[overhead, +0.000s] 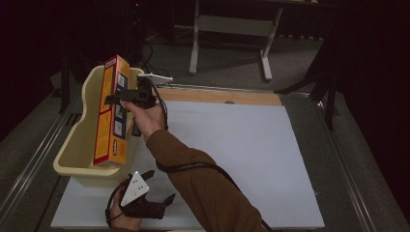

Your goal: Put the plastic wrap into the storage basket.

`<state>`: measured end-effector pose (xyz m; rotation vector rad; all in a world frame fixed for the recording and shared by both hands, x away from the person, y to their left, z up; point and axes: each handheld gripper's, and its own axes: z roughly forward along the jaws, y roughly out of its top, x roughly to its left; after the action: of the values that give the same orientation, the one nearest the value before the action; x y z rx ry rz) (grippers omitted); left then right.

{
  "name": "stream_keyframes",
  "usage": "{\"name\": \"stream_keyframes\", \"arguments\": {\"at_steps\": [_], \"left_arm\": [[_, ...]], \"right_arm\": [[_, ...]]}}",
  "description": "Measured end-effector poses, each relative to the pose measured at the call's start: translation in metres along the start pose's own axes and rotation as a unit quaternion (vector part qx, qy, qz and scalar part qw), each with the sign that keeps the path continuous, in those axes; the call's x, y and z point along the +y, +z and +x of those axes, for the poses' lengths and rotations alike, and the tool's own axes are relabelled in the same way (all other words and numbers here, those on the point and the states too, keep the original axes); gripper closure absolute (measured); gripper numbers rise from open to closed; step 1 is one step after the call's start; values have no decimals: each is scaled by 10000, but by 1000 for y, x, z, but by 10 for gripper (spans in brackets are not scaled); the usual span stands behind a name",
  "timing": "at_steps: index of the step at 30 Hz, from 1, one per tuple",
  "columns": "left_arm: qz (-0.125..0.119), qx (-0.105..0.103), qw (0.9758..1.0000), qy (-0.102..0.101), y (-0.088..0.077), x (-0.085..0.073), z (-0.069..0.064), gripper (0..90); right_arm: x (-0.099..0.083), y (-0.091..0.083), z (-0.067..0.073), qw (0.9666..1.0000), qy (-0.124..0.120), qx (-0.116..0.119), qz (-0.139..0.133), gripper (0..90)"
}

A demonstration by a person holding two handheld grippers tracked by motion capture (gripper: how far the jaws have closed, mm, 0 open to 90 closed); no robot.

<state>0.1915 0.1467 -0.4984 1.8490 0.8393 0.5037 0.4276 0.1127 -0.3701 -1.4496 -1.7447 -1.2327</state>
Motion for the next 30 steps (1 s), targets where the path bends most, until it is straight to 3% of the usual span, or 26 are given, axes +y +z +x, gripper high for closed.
{"name": "stream_keyframes", "arguments": {"at_steps": [6,17,30], "left_arm": [[-5,1,10000,1,0,0,0,18],[2,6,10000,13,0,0,0,18],[-14,4,10000,-21,0,0,-1,18]], "right_arm": [[0,7,1,9999,-34,-162,20,385],[-2,13,-4,9994,115,-319,-2,379],[-3,17,-5,9982,25,-593,9,364]]}}
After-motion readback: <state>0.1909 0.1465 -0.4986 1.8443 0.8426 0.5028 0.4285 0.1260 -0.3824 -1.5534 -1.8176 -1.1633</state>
